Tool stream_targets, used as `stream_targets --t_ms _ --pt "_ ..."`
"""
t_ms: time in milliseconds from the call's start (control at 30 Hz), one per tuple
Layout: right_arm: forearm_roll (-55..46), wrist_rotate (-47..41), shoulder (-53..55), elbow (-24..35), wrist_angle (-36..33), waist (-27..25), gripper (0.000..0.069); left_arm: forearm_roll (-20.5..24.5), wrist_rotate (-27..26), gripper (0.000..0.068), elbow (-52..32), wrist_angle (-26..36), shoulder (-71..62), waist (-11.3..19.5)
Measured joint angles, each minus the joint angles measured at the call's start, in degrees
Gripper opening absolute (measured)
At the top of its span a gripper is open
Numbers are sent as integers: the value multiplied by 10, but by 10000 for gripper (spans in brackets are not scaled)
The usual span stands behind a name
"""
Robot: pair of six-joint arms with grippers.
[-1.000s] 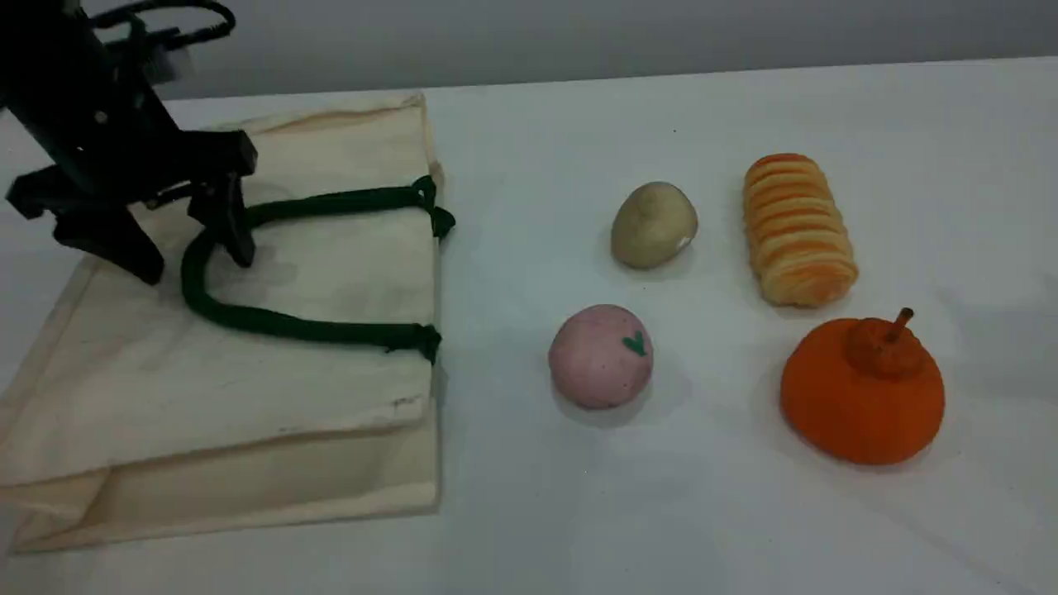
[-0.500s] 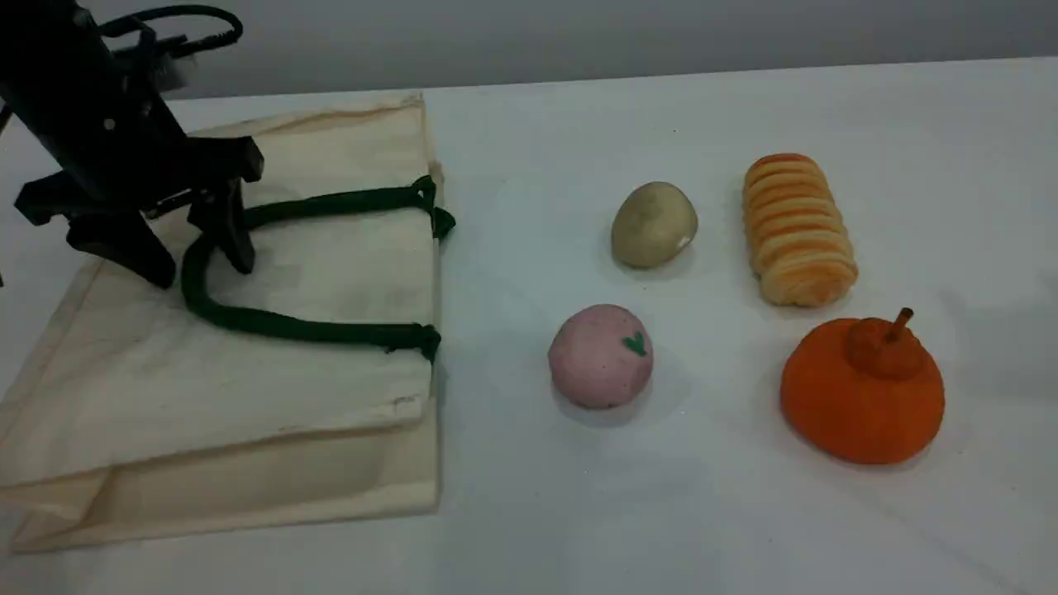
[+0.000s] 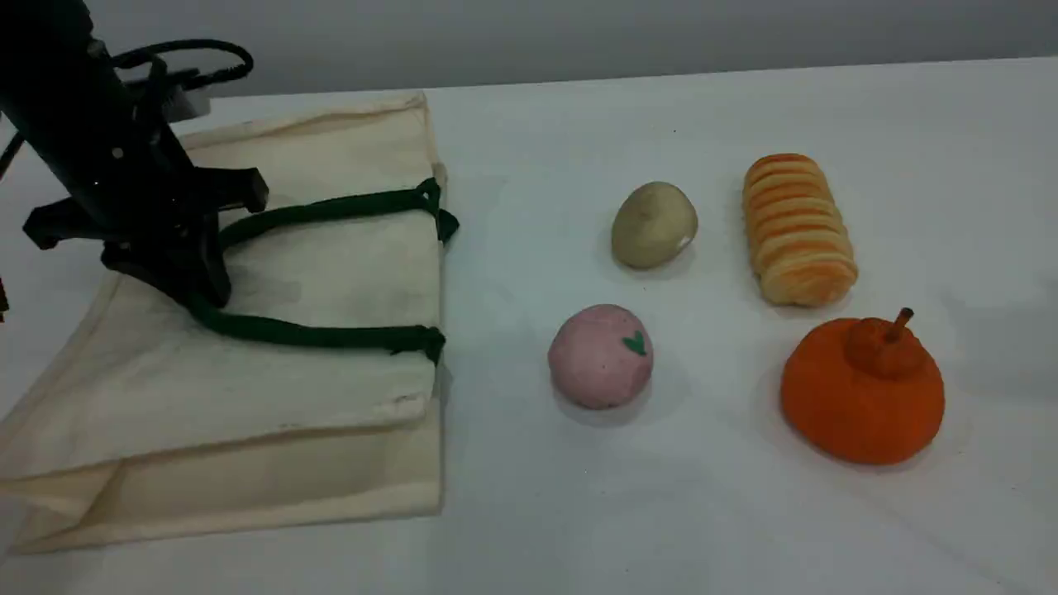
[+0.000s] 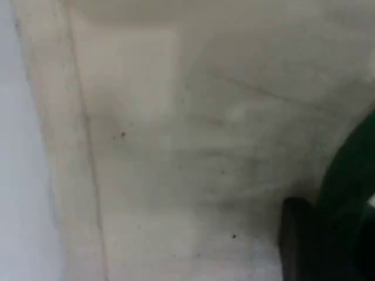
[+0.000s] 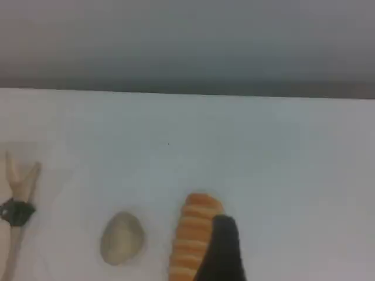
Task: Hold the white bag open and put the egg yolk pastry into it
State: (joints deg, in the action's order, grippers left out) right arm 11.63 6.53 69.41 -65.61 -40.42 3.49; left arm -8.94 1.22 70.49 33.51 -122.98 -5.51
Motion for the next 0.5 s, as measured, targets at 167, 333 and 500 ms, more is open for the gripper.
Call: stream_targets --t_ms 167,333,500 --pt "-5 0 0 0 -4 0 552 -1 -64 92 19 30 7 1" --pt "-5 0 0 0 -16 0 552 -2 -128 92 100 142 9 1" --pt "-15 0 0 0 -44 0 552 -49 -200 92 223 294 9 2"
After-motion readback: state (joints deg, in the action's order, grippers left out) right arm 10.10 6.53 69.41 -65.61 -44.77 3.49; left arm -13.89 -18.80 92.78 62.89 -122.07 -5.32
